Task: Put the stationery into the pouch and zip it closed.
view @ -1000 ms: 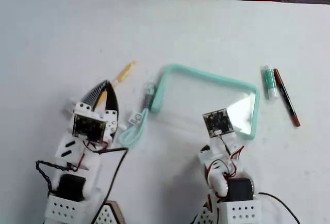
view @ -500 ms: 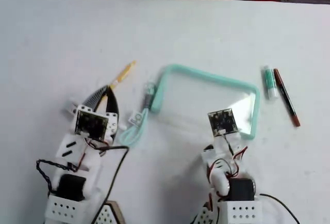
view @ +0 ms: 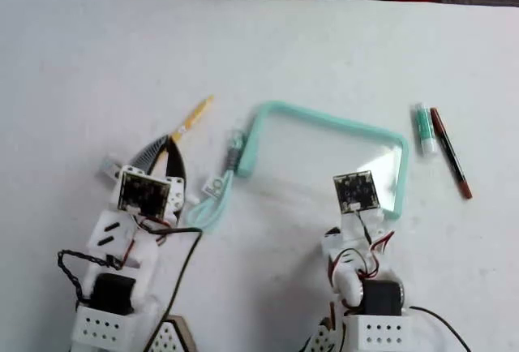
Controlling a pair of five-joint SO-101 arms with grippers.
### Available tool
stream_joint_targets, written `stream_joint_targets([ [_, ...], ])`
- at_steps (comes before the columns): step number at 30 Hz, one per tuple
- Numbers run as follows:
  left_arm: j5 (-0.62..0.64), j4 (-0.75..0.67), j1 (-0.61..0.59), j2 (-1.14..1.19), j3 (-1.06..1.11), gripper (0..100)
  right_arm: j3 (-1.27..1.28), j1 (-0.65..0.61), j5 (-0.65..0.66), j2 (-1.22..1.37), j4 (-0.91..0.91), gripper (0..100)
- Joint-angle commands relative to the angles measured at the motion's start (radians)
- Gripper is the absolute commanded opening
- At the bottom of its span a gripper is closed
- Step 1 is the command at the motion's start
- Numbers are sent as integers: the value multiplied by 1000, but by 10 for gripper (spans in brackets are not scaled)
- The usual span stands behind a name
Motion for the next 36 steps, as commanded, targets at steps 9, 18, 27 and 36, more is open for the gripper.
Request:
stream_joint_targets([
  [9,-9,-21,45,-10,-6,28,9,45,11,-5,-36,196],
  [18,-9,-21,47,-10,-11,30,9,117,12,-5,4,190],
  [27,-9,-23,47,-10,-11,30,9,51,12,-5,-24,25],
  [36,-9,-23,47,-10,-8,29,9,54,12,-5,-22,25],
])
